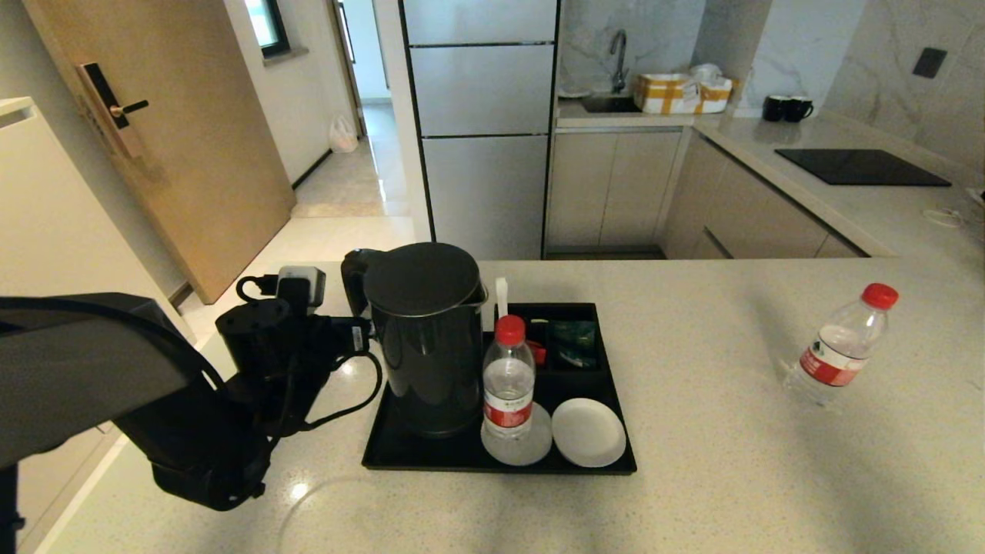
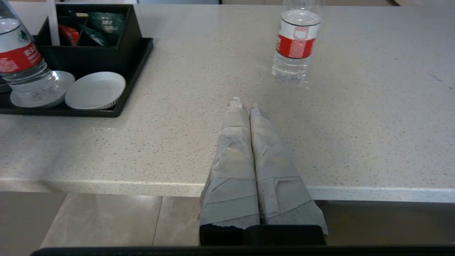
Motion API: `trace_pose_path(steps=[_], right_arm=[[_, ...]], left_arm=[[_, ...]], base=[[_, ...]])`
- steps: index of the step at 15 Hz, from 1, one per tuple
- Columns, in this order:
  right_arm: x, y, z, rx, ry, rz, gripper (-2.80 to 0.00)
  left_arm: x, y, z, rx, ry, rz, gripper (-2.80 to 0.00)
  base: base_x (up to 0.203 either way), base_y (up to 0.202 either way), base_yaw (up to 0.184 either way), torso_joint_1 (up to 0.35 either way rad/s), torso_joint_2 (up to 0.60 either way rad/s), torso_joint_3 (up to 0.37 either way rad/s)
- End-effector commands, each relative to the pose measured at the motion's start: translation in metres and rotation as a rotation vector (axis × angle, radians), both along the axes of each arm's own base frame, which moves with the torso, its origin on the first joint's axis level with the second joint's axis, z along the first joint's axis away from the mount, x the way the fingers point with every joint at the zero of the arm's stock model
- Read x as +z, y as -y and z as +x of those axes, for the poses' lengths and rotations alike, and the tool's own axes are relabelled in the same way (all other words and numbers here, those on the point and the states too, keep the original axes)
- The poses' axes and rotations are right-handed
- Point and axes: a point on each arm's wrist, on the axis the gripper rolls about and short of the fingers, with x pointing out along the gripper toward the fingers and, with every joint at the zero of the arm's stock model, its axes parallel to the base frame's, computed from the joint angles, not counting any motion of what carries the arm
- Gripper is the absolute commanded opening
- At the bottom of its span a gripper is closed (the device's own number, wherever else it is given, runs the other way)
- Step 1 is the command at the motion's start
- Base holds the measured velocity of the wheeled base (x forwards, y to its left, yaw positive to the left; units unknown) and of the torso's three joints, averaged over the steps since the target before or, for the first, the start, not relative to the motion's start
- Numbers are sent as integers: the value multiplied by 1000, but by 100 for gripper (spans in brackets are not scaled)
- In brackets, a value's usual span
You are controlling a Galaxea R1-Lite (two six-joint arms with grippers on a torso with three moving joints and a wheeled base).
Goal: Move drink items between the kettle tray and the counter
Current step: Pick up the kettle
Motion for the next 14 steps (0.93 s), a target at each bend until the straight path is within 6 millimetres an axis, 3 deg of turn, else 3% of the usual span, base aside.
trace_pose_path(steps=[1,7,14], right_arm=[[0,0,0,1,1,-1,-280],[0,0,0,1,2,-1,-280],[0,0,0,1,2,-1,-280]], left_arm=[[2,4,1,-6,15,-1,-280],[6,18,-4,-38,25,-1,-280],[22,18,-10,-21,54,-3,-280]], base=[[0,0,0,0,0,0],[0,0,0,0,0,0],[0,0,0,0,0,0]])
